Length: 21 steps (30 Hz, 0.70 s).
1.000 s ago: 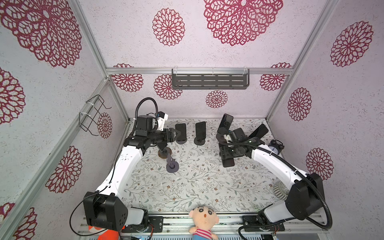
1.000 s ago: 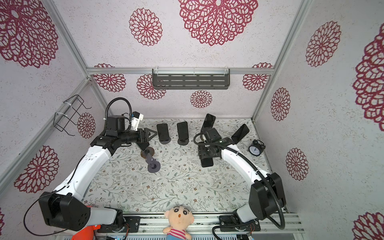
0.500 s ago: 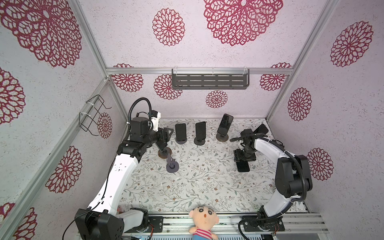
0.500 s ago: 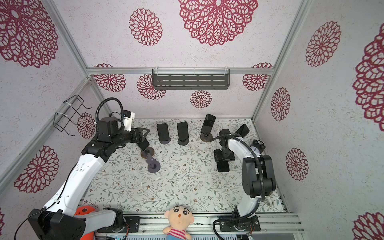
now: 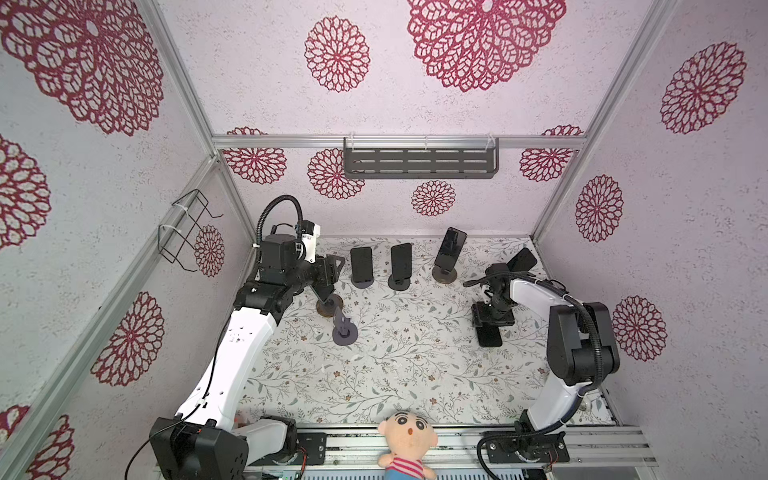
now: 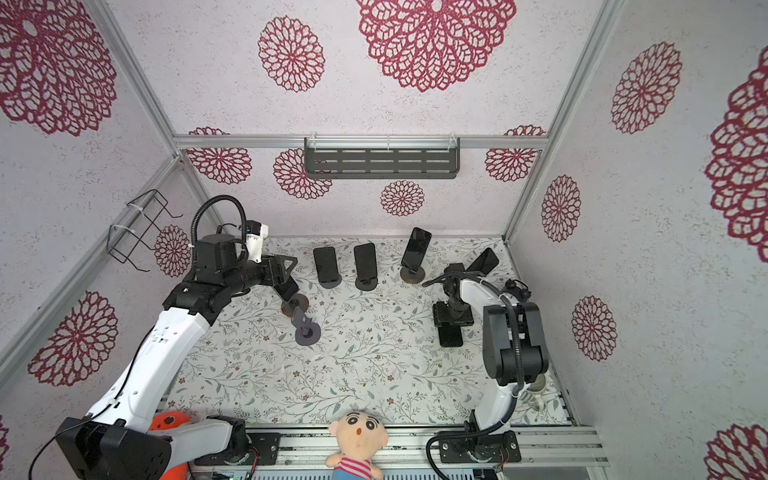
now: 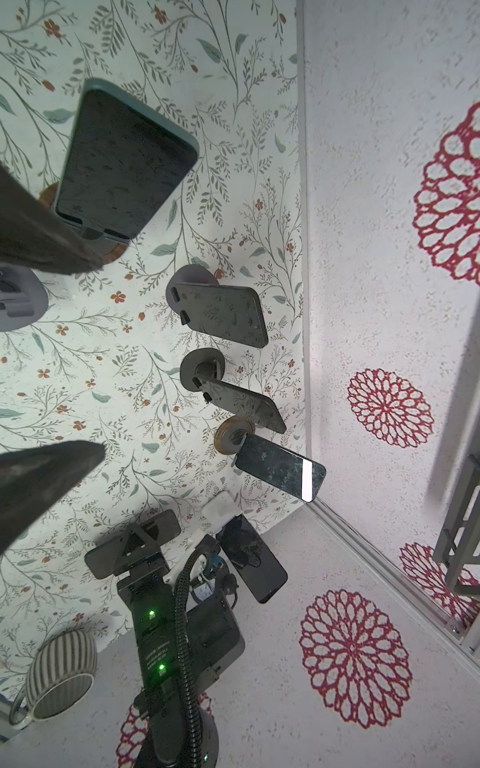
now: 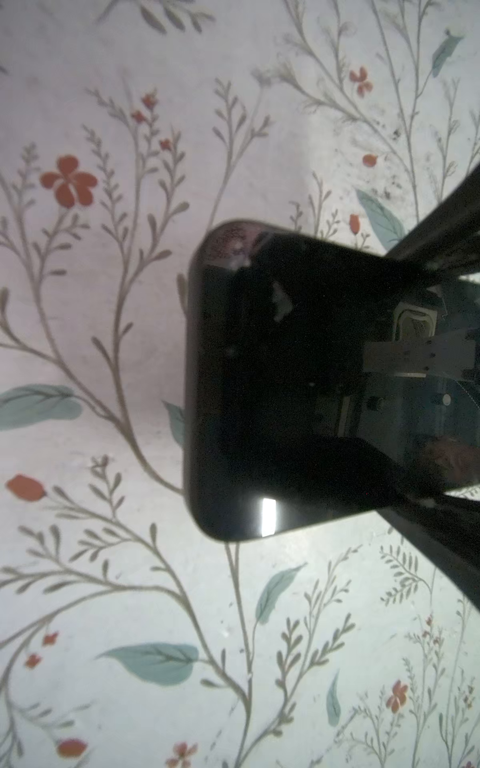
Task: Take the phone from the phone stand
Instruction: 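Pull the black phone off its stand and carry it toward the white stand, then lower the black phone flat onto the table and open right gripper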
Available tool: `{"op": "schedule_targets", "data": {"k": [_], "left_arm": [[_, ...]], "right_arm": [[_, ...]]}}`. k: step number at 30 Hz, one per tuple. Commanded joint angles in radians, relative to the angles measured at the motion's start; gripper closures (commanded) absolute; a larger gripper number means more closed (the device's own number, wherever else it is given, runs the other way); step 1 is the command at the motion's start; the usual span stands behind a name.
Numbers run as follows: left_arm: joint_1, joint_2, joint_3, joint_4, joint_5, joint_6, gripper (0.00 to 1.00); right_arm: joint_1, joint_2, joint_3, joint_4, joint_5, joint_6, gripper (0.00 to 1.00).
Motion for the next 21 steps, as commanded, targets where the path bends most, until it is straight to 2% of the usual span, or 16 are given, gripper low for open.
{"op": "schedule_targets", "data": {"k": [1,5,8,12,15,16,19,21], "left_arm": [[0.006,0.002,-0.003,0.003,-0.002,0.023,0.33],[0.006,0.002,-0.003,0.002,-0.003,0.024,0.33],[0.006,0.005,-0.003,0.002,-0.004,0.024,0.32],[0.006,0.004,-0.003,0.002,-0.004,0.026,0.32],[0.006,0.002,-0.003,0.001,-0.006,0.027,0.32],[0.006,0.002,-0.004,0.001,-0.005,0.028,0.32],[0.006,0.002,-0.003,0.000,-0.004,0.027,0.32],[0.006,0.002,-0.003,-0.001,-0.003,0.030,0.32]], "right_arm": [[-0.018,-0.009,-0.003,0.020,-0.005,-0.008,0.86],[-0.023,-0.004,-0.023,0.035,-0.010,-0.012,0.82],[-0.026,0.002,-0.037,0.050,-0.008,-0.013,0.74],[-0.027,0.011,-0.048,0.066,-0.014,-0.012,0.73],[-0.027,0.021,-0.053,0.071,-0.015,-0.012,0.69],[-0.027,0.025,-0.055,0.070,-0.016,-0.014,0.65],[-0.027,0.030,-0.056,0.070,-0.015,-0.015,0.43],[-0.027,0.032,-0.055,0.065,-0.012,-0.017,0.37]]}}
